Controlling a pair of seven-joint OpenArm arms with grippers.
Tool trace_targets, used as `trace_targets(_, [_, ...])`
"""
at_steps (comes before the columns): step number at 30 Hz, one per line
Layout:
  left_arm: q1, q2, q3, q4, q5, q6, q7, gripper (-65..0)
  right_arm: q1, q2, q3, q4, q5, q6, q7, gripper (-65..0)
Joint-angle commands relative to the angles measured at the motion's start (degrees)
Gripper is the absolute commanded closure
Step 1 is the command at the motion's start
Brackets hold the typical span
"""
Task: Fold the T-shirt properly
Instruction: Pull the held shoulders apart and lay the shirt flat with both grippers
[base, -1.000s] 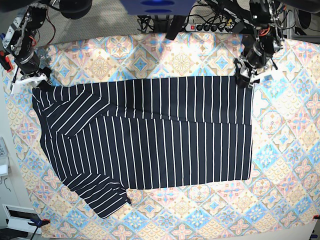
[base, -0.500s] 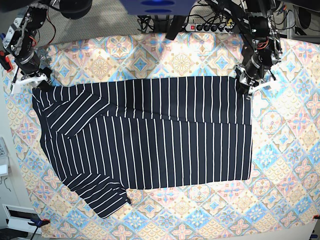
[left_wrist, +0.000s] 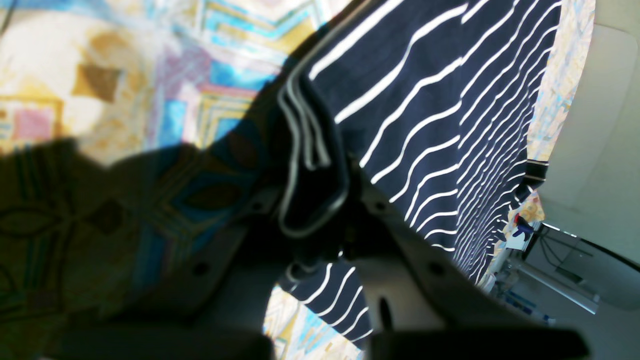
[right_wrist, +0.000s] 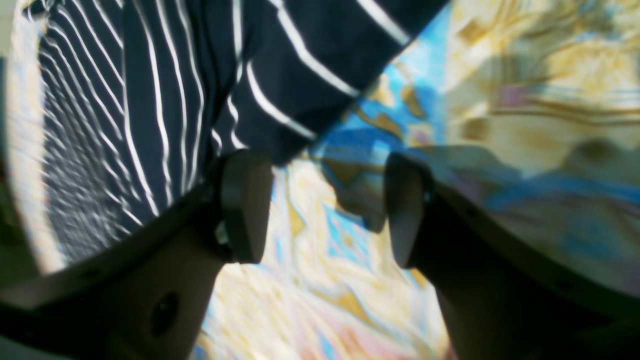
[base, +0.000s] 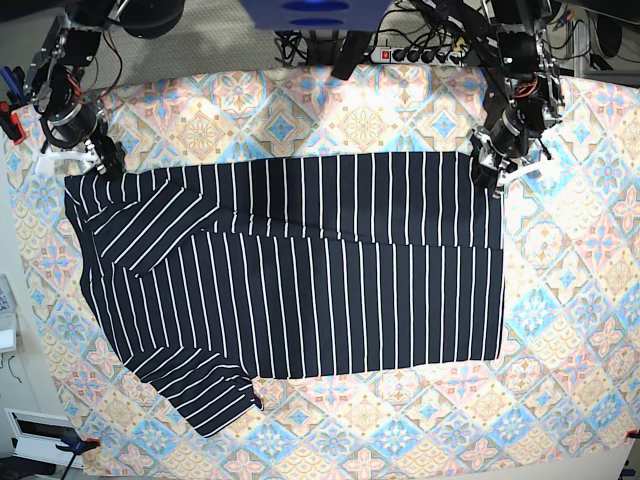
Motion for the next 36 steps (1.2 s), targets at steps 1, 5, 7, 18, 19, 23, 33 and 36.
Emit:
trace_targets(1, [0.17,-0.16,0.16,0.27,0.31,0.41,0.75,0.0,1.12,1.02,0.68,-0.71,0.89,0.47,0.22,-36.3])
trace_targets(5, [0.17,-0.16,0.16,0.27,0.40,0.41,0.75,0.0,3.94,1.02,2.00,-4.76,0.98,0.47,0.22,-36.3])
trace_targets(7, [0.17,-0.16,0.16,0.27,0.40,0.41,0.75,0.0,5.52,1.02,2.09,-7.39,0.89,0.47,0.31,-36.3])
trace_targets(18, [0.87,-0.16,0.16,0.45,0.13,0.41,0.75,0.0,10.53,2.08,2.09,-13.55,0.89,0.56,-0.31,-26.3])
trace_targets(19, [1.22,-0.16,0.07,0.63,0.04,0.41,0.75,0.0,10.35,2.61,2.09,-13.55,0.89,0.56,-0.31,-20.2])
trace_targets(23, [3.68,-0.51,0.07,2.47,0.04,0.41,0.75,0.0,7.54,3.75,2.09,-13.46,1.07,0.56,-0.31,0.0])
trace_targets(33, [12.47,-1.74,-0.19,9.86,0.04,0.41,0.75,0.0,-6.09,4.28,1.82,0.61,1.25,0.56,-0.92,-0.4])
trace_targets(36, [15.73,-2.36,-0.37,11.18,-0.04,0.41,0.75,0.0,-8.99,2.96,1.82,4.04,1.25,0.56,-3.39,-0.4])
